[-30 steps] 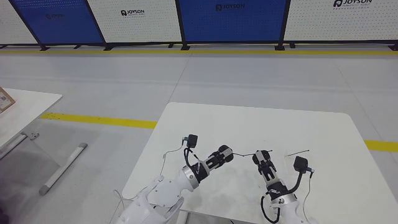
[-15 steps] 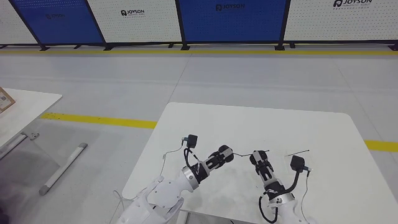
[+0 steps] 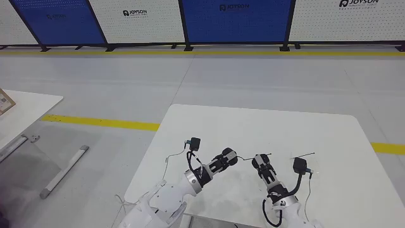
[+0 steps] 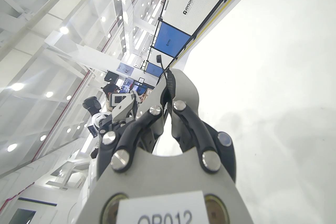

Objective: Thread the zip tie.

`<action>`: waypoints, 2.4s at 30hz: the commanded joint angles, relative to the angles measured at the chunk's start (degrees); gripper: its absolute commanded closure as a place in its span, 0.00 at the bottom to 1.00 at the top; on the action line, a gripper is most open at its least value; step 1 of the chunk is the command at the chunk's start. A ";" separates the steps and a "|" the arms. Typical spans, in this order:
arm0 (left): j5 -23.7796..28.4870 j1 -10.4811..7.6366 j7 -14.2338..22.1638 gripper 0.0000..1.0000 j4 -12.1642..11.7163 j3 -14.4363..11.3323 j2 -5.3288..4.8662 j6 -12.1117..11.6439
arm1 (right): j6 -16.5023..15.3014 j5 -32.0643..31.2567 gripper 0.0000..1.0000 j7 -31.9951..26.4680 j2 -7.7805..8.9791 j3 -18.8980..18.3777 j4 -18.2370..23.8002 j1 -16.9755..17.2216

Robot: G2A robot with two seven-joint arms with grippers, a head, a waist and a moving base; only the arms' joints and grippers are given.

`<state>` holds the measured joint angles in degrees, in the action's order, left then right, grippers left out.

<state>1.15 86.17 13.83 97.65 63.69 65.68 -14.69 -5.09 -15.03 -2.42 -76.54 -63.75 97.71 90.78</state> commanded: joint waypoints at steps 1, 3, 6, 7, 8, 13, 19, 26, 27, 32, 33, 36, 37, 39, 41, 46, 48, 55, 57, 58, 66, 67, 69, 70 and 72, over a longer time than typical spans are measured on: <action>0.00 0.00 0.01 1.00 0.00 0.00 0.00 0.01 | 0.00 0.00 1.00 0.00 0.00 0.00 0.00 0.00; 0.00 -0.01 -0.08 1.00 -0.01 -0.03 0.01 0.08 | -0.19 0.03 1.00 0.18 -0.02 0.00 0.04 0.04; 0.61 -0.22 -0.33 1.00 -0.10 -0.49 0.15 0.63 | -0.66 0.64 1.00 0.03 -0.06 -0.03 0.06 0.04; 1.59 -0.37 0.07 1.00 -0.25 -0.64 0.20 0.62 | -0.77 0.90 1.00 -0.17 -0.07 -0.04 -0.01 -0.05; 2.17 -0.53 0.45 1.00 -0.38 -0.68 0.23 0.57 | -0.82 1.04 1.00 -0.32 -0.09 -0.01 -0.05 -0.14; 4.25 -0.82 1.43 1.00 -0.61 -0.55 0.27 -0.38 | -1.43 2.15 1.00 -1.16 -0.21 0.35 -0.56 -0.69; 5.73 -0.68 2.09 1.00 -0.44 -0.17 0.24 -1.22 | -1.57 3.13 1.00 -2.05 -0.37 0.71 -1.43 -1.58; 7.28 -0.54 2.29 1.00 -0.39 0.13 0.24 -1.40 | -3.62 4.95 1.00 -3.13 -0.32 0.02 -2.08 -1.66; 7.53 -0.57 2.43 1.00 -0.43 0.26 0.23 -1.37 | -4.24 5.45 1.00 -3.34 -0.30 -0.18 -2.16 -1.63; 7.76 -0.66 2.58 1.00 -0.60 0.43 0.22 -1.07 | -4.99 5.98 1.00 -3.73 -0.24 -0.53 -2.23 -1.47; 7.50 -0.69 2.61 1.00 -0.61 0.43 0.21 -0.89 | -4.84 5.85 1.00 -3.62 -0.24 -0.55 -2.15 -1.45; 5.80 -0.77 2.78 1.00 -0.63 0.37 0.12 0.17 | -3.57 5.34 1.00 -2.63 -0.27 -0.63 -1.69 -1.24; 5.44 -0.76 2.70 1.00 -0.66 0.34 0.12 0.47 | -3.02 4.99 1.00 -2.17 -0.29 -0.61 -1.40 -1.17; 5.26 -0.78 2.63 1.00 -0.66 0.32 0.11 0.72 | -2.41 4.74 1.00 -1.83 -0.32 -0.56 -1.23 -1.05; 5.08 -0.82 2.64 1.00 -0.67 0.31 0.11 0.98 | -1.73 4.56 1.00 -1.66 -0.34 -0.56 -1.11 -1.07; 4.61 -0.85 2.54 1.00 -0.55 0.31 0.09 1.31 | -0.88 4.54 1.00 -1.49 -0.40 -0.53 -1.02 -1.16; 4.45 -0.87 2.57 1.00 -0.49 0.35 0.07 1.55 | -0.64 4.52 1.00 -1.43 -0.43 -0.49 -1.00 -1.20; 4.39 -0.67 2.69 0.78 -0.37 0.59 0.01 1.82 | -0.12 4.60 1.00 -1.45 -0.52 -0.43 -1.26 -1.46; 4.21 -0.61 2.80 0.69 -0.36 0.55 -0.01 1.90 | -0.05 4.66 1.00 -1.44 -0.54 -0.43 -1.30 -1.48; 3.95 -0.62 2.85 0.68 -0.39 0.52 -0.02 2.01 | -0.02 4.69 1.00 -1.44 -0.55 -0.43 -1.31 -1.49; 3.21 -0.55 2.64 0.64 -0.26 0.21 -0.01 2.02 | 0.08 4.58 1.00 -1.38 -0.62 -0.41 -1.35 -1.51; 2.99 -0.54 2.61 0.65 -0.25 0.15 -0.02 2.06 | 0.03 4.56 1.00 -1.38 -0.62 -0.40 -1.35 -1.50; 2.44 -0.50 2.41 0.65 -0.21 -0.07 0.00 2.10 | -0.09 4.51 1.00 -1.35 -0.64 -0.38 -1.36 -1.47; 2.09 -0.50 2.38 0.66 -0.20 -0.22 0.00 2.19 | -0.13 4.46 1.00 -1.33 -0.65 -0.33 -1.33 -1.44; 1.20 -0.63 2.07 0.69 -0.24 -0.57 0.04 2.54 | -0.28 4.29 1.00 -1.28 -0.67 -0.20 -1.26 -1.38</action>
<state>2.79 85.62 16.09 97.44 63.29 65.70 -12.32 -5.30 -10.67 -3.72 -77.20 -64.00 96.41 89.38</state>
